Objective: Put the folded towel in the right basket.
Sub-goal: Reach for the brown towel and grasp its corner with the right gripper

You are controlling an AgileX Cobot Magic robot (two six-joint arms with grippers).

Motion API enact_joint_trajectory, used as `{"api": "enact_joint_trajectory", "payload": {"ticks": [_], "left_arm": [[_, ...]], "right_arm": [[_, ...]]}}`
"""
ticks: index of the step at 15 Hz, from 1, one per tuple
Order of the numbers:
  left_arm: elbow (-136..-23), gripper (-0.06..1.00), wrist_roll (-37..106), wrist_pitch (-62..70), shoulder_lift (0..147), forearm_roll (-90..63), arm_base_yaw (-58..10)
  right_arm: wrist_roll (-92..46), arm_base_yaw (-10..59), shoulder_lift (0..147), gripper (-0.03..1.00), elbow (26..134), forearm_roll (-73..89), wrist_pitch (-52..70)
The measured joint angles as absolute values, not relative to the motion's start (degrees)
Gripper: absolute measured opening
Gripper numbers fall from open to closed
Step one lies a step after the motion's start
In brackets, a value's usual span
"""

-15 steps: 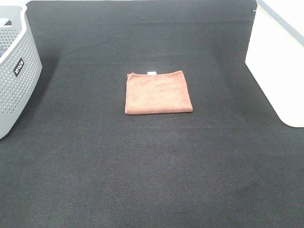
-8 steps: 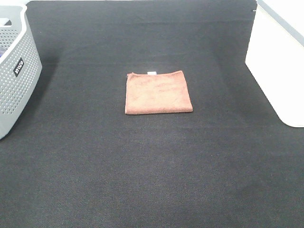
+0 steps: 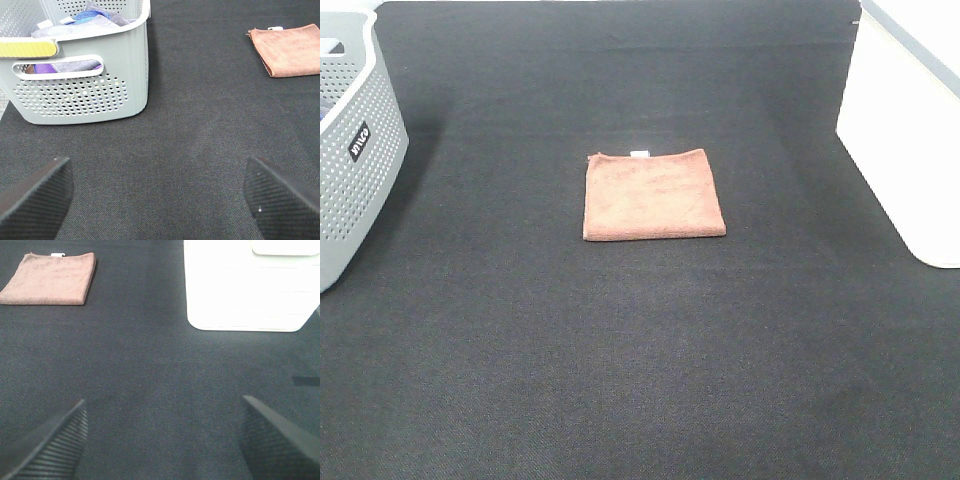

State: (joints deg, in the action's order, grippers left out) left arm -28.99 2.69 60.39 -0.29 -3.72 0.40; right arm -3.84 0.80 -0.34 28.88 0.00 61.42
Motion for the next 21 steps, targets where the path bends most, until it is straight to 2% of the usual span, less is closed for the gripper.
{"api": "enact_joint_trajectory", "payload": {"ticks": [21], "left_arm": [[-29.0, 0.88, 2.7, 60.4, -0.3, -3.7, 0.4]], "right_arm": [[-3.8, 0.8, -0.3, 0.77, 28.9, 0.0, 61.4]]}}
